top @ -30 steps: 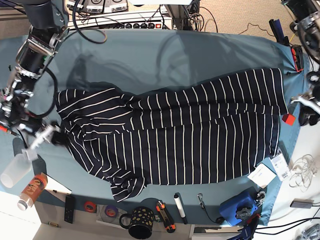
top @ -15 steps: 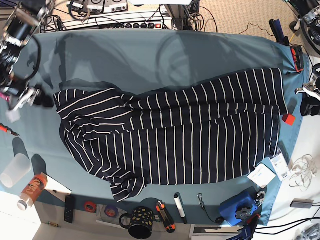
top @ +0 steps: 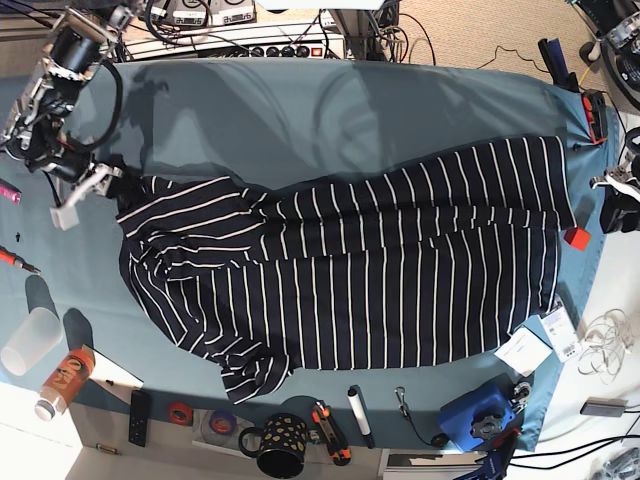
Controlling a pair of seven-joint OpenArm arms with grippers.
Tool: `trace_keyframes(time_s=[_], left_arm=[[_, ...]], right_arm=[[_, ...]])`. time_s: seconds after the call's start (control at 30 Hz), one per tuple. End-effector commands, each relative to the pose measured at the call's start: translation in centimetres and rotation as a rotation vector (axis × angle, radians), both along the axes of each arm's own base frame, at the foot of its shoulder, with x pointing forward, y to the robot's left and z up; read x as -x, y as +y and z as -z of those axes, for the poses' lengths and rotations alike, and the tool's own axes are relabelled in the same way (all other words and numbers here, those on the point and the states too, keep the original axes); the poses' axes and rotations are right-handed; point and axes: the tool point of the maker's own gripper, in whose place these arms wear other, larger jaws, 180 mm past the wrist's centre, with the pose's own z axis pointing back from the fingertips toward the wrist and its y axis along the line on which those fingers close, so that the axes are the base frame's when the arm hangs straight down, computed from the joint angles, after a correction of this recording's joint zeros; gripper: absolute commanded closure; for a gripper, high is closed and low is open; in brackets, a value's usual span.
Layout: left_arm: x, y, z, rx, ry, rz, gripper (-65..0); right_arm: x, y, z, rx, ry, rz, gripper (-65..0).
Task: Layout the t-shirt on the table in an organized manner, then fold the t-shirt properly
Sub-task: 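Hold the folded edge with both grippers and drag it toward the collar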
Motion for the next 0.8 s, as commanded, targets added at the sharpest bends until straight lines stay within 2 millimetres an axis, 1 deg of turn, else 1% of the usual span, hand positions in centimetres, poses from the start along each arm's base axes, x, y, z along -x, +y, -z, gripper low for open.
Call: trace_keyframes(time_s=[0.0, 0.03, 0.13, 0.2, 0.27, 0.37, 0.53, 0.6, 0.7, 0.77], left_arm=[[-0.6, 0.2, -1.6, -0.017, -0.052, 0.009, -22.4], [-0.6, 0.2, -1.6, -0.017, -0.052, 0.009, -22.4], [-0.5, 0.2, -1.5, -0.017, -0.048, 0.009, -22.4], [-0.2, -0.3, -1.1, 0.011, -0.023, 0.023, -22.4], [0.6, -1.4, -0.2, 0.069, 0.016, 0.053, -22.4], [2.1, -3.2, 1.2, 0.128, 0.049, 0.107, -22.4], [4.1, -4.8, 2.7, 0.199, 0.077, 0.134, -22.4], [4.6, -5.6, 3.3, 0.217, 0.077, 0.147, -22.5], [4.9, -7.0, 4.0, 0.256, 0.065, 0.153, -26.0], [5.2, -7.9, 5.1, 0.261, 0.094, 0.153, -26.7]], right_arm=[[0.4, -0.9, 0.0, 0.043, 0.029, -0.003, -28.2], [0.4, -1.0, -0.1, 0.044, 0.031, -0.004, -22.3], [0.8, -0.9, 0.2, 0.045, 0.056, -0.016, -0.3], [0.9, -1.0, 0.2, 0.048, 0.061, -0.015, 0.0], [0.9, -1.5, 0.0, 0.053, 0.057, -0.007, 0.0], [0.6, -2.8, -0.9, 0.079, 0.032, 0.014, 0.0], [0.3, -5.0, -2.4, 0.133, 0.009, 0.026, 0.0], [0.3, -5.3, -2.6, 0.142, 0.011, 0.026, 0.0], [0.4, -5.2, -2.5, 0.142, 0.017, 0.022, 0.0], [0.4, -5.3, -2.5, 0.142, 0.017, 0.023, 0.0]])
